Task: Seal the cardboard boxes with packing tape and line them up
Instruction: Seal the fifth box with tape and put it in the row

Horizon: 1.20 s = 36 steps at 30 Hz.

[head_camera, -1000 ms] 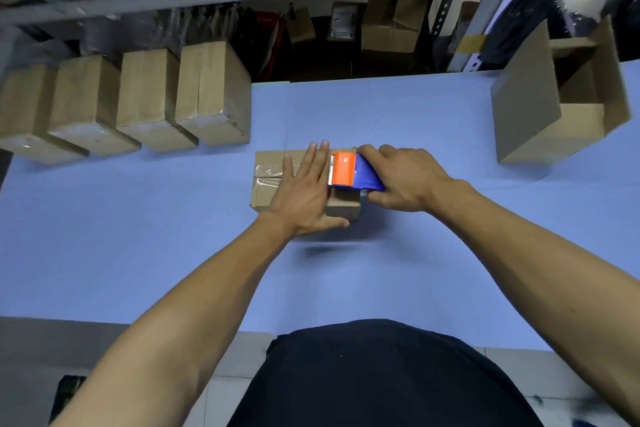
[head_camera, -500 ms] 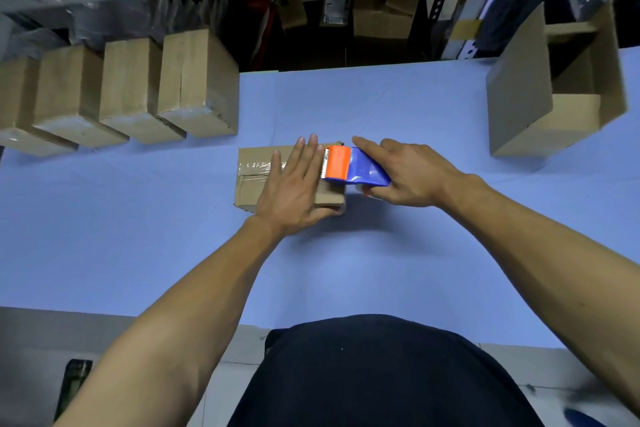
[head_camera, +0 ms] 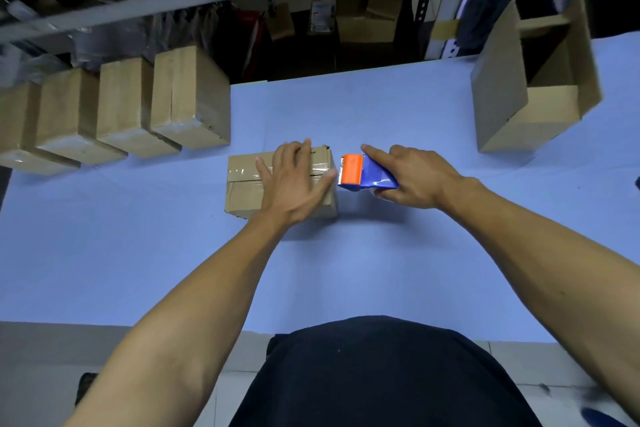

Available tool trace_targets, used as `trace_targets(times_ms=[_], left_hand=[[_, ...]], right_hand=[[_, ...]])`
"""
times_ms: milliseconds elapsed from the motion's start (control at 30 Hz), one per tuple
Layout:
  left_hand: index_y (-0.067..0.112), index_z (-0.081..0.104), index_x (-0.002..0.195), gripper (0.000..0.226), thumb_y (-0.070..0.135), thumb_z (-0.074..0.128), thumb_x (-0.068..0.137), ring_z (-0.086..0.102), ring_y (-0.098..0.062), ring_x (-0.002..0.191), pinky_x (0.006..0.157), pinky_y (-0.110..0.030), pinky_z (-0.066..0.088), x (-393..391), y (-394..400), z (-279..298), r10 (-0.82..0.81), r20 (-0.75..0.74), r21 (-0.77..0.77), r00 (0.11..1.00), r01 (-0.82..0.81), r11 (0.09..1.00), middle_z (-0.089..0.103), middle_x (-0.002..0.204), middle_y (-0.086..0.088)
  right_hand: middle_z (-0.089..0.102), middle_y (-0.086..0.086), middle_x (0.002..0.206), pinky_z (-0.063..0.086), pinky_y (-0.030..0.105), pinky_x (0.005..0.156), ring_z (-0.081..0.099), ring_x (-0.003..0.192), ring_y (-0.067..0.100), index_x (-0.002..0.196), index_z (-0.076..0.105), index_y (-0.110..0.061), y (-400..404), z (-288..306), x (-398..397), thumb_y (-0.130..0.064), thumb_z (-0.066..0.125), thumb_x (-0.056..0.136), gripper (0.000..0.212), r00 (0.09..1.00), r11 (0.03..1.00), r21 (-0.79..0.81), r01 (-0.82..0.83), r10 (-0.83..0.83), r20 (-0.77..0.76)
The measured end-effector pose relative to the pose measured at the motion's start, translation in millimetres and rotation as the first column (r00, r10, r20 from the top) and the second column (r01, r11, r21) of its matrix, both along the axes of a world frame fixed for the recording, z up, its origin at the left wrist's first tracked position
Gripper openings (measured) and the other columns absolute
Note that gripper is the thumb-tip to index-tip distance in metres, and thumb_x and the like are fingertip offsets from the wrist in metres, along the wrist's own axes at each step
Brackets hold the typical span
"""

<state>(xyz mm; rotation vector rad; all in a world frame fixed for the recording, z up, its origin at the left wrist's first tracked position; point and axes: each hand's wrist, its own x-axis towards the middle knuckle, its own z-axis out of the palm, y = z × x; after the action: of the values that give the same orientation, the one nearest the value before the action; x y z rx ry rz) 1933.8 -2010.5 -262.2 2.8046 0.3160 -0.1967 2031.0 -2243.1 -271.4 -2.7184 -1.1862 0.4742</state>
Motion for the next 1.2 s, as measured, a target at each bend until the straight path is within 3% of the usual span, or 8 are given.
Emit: trace_targets(times_ms=[133,267,500,700,867,967,1100,1200], left_hand=[[0.018,0.045,0.133,0.053,0.054,0.047,0.094,0.027,-0.023,0.136,0.110,-0.070,0.012,7,-9,-3,0.059,0.029,0.066,0.998,-0.061,0.996,0.042,0.136,-0.001],[0.019,0.046,0.128,0.052,0.056,0.047,0.092,0.030,-0.023,0.134,0.108,-0.070,0.015,9,-13,-4,0.086,0.021,0.105,0.996,-0.088,0.991,0.045,0.132,0.001],[0.018,0.046,0.131,0.052,0.054,0.046,0.093,0.030,-0.023,0.134,0.109,-0.070,0.014,8,-11,-4,0.080,0.018,0.096,0.997,-0.082,0.992,0.045,0.132,0.001],[0.019,0.047,0.129,0.053,0.056,0.047,0.091,0.032,-0.022,0.130,0.108,-0.071,0.016,8,-13,-6,0.082,0.050,0.114,0.995,-0.088,0.990,0.046,0.130,0.001],[0.018,0.047,0.130,0.055,0.057,0.044,0.092,0.032,-0.024,0.133,0.108,-0.072,0.016,7,-13,-7,0.086,0.044,0.132,0.995,-0.092,0.987,0.046,0.132,0.000],[0.019,0.047,0.128,0.052,0.055,0.045,0.090,0.032,-0.024,0.133,0.108,-0.072,0.015,9,-13,-8,0.083,0.030,0.129,0.996,-0.086,0.988,0.046,0.131,0.001],[0.020,0.048,0.124,0.048,0.054,0.047,0.089,0.033,-0.023,0.131,0.108,-0.072,0.012,10,-13,-8,0.097,0.029,0.121,0.995,-0.100,0.988,0.047,0.128,0.002],[0.018,0.047,0.127,0.049,0.054,0.044,0.093,0.032,-0.024,0.132,0.108,-0.073,0.012,10,-13,-9,0.086,0.025,0.126,0.996,-0.088,0.988,0.046,0.130,0.000]], right_hand=[[0.053,0.005,0.116,0.044,0.035,0.073,0.058,0.098,0.028,0.157,0.012,-0.033,-8,2,4,-0.067,0.050,0.088,0.085,0.999,1.000,0.025,-0.003,0.004,-0.046],[0.052,-0.002,0.106,0.036,0.031,0.069,0.057,0.091,0.024,0.154,0.019,-0.038,-11,1,-1,-0.084,0.039,0.080,0.089,0.992,0.994,0.078,0.072,-0.063,-0.110],[0.049,-0.006,0.101,0.036,0.030,0.068,0.053,0.087,0.020,0.153,0.022,-0.044,-24,-2,2,-0.073,0.050,0.084,0.079,0.986,0.993,0.097,0.066,-0.050,-0.159],[0.057,0.004,0.107,0.030,0.030,0.062,0.061,0.089,0.027,0.154,0.022,-0.038,-5,0,-2,-0.082,0.036,0.082,0.086,0.999,0.999,-0.010,0.038,-0.038,0.012],[0.059,0.010,0.112,0.034,0.030,0.066,0.062,0.094,0.031,0.151,0.030,-0.033,31,13,-16,-0.073,0.047,0.086,0.078,0.995,0.993,-0.100,0.067,-0.060,0.075],[0.059,0.007,0.101,0.033,0.032,0.065,0.058,0.084,0.029,0.135,0.047,-0.027,54,33,-12,-0.063,0.055,0.085,0.062,0.991,0.979,-0.199,0.050,-0.025,0.128],[0.038,-0.002,0.071,0.034,0.029,0.067,0.047,0.074,0.021,0.087,0.054,-0.021,90,48,-14,-0.040,0.058,0.088,0.020,0.985,0.942,-0.326,0.079,-0.024,0.170],[0.036,-0.003,0.065,0.035,0.027,0.068,0.049,0.072,0.021,0.066,0.037,-0.022,95,51,-14,-0.037,0.060,0.085,0.034,0.988,0.937,-0.339,0.086,-0.035,0.152]])
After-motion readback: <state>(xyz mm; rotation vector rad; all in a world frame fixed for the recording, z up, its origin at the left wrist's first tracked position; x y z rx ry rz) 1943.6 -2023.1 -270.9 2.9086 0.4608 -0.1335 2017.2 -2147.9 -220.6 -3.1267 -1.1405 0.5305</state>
